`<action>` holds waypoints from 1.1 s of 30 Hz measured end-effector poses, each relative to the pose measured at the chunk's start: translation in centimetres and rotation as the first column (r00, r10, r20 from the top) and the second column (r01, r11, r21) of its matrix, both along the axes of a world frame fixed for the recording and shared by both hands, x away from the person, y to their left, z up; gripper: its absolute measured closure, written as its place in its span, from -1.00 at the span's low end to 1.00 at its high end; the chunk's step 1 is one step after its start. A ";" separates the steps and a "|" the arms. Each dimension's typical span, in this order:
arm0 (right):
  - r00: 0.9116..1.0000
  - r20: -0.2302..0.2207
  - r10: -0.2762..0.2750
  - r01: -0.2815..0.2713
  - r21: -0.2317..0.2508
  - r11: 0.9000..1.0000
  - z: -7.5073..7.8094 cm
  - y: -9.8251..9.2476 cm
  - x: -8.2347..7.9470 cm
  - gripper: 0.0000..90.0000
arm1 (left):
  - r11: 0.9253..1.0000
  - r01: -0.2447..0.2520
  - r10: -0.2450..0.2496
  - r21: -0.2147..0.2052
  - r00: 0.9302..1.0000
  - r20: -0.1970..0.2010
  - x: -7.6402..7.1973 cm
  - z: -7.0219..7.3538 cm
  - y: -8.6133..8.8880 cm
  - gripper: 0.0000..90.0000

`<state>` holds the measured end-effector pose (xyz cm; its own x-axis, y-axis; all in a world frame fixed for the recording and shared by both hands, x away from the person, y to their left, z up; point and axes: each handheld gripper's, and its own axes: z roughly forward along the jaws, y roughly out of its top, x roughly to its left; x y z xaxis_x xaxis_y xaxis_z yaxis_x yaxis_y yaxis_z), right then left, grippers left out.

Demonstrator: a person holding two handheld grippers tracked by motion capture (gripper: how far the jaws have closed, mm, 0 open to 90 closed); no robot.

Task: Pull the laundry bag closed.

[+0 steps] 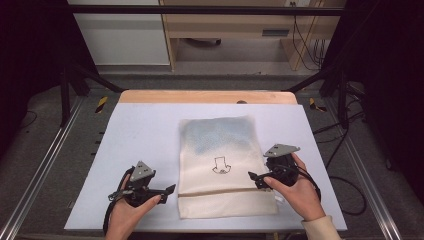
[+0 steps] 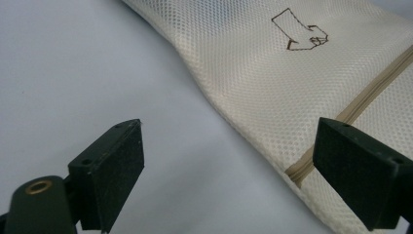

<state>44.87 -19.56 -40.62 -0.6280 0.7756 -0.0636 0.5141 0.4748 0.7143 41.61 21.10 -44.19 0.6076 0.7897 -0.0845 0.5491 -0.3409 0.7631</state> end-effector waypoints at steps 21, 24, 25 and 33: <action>0.966 0.075 -0.248 0.244 0.052 0.968 1.1 -5.5 -0.3 -0.81 | 0.976 -0.101 0.114 0.193 0.992 -0.055 2.6 1.8 6.7 -0.76; 0.959 0.079 -0.273 0.269 0.055 0.962 0.7 -6.4 -0.4 -0.81 | 0.963 -0.101 0.121 0.249 0.990 -0.067 2.8 1.9 7.6 -0.76; 0.955 0.073 -0.287 0.283 0.060 0.957 0.6 -6.7 -0.5 -0.81 | 0.961 -0.107 0.126 0.255 0.990 -0.063 2.9 1.9 7.7 -0.77; 0.938 0.073 -0.339 0.333 0.075 0.940 -1.3 -8.2 -1.4 -0.80 | 0.957 -0.158 0.177 0.241 0.983 -0.056 3.2 1.2 9.9 -0.79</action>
